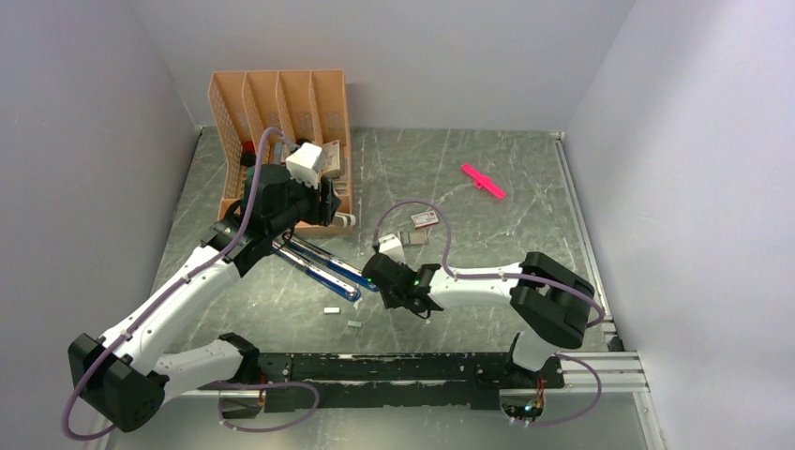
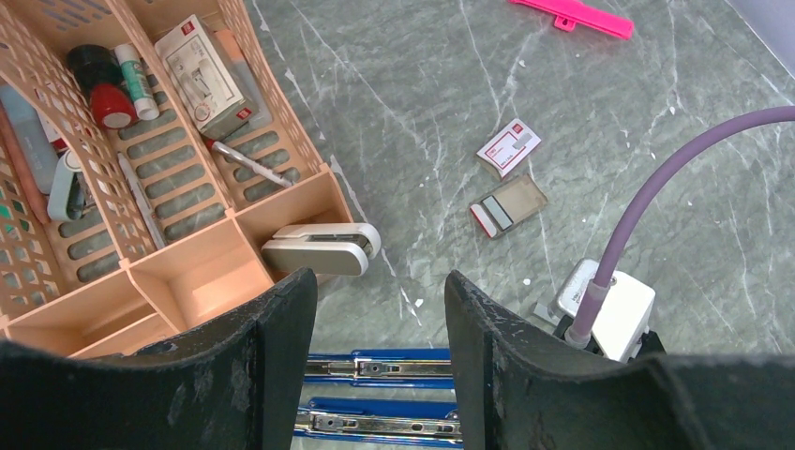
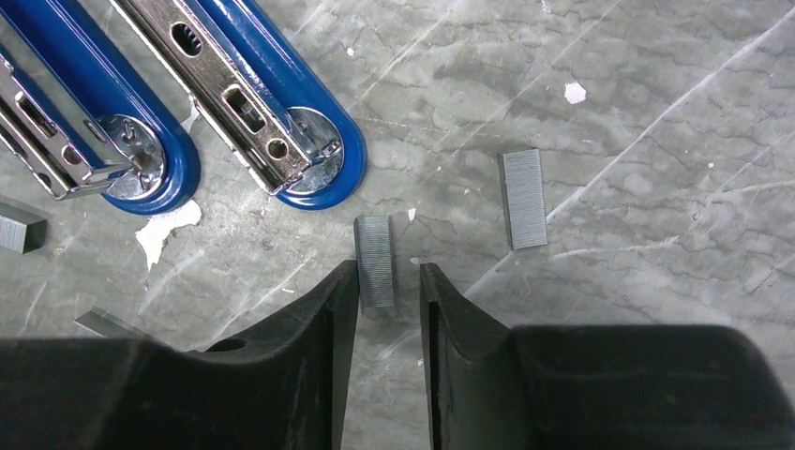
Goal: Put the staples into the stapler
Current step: Pick up the staple from the center of the board.
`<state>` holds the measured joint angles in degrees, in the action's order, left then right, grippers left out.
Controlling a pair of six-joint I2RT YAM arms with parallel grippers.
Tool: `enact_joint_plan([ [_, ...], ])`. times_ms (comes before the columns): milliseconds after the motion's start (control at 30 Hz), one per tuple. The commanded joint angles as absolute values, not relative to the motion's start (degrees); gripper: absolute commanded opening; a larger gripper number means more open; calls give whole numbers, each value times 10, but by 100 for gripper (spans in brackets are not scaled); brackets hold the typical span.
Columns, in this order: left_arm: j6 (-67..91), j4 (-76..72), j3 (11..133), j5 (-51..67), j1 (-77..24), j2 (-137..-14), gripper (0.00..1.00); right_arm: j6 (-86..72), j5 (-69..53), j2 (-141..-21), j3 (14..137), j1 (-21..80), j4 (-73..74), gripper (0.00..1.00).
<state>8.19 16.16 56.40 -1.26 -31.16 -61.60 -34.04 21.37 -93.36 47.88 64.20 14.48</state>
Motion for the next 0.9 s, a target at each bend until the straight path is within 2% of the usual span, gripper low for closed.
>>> enact_joint_plan([
  [0,78,162,563,-3,-307,-615,57,-350,200,-928,473,644,172,32],
  [267,94,148,557,16,-298,-606,60,-343,195,-912,462,644,155,19],
  [400,110,125,545,40,-284,-589,62,-329,205,-871,446,644,125,2],
  [433,114,119,542,44,-281,-585,62,-325,208,-859,439,643,112,0],
  [600,140,85,526,76,-274,-566,63,-298,225,-781,402,642,50,0],
  [700,165,47,506,98,-272,-546,68,-257,252,-708,354,641,-16,0],
  [867,184,-40,463,155,-272,-505,71,-168,243,-550,227,624,-221,0],
])
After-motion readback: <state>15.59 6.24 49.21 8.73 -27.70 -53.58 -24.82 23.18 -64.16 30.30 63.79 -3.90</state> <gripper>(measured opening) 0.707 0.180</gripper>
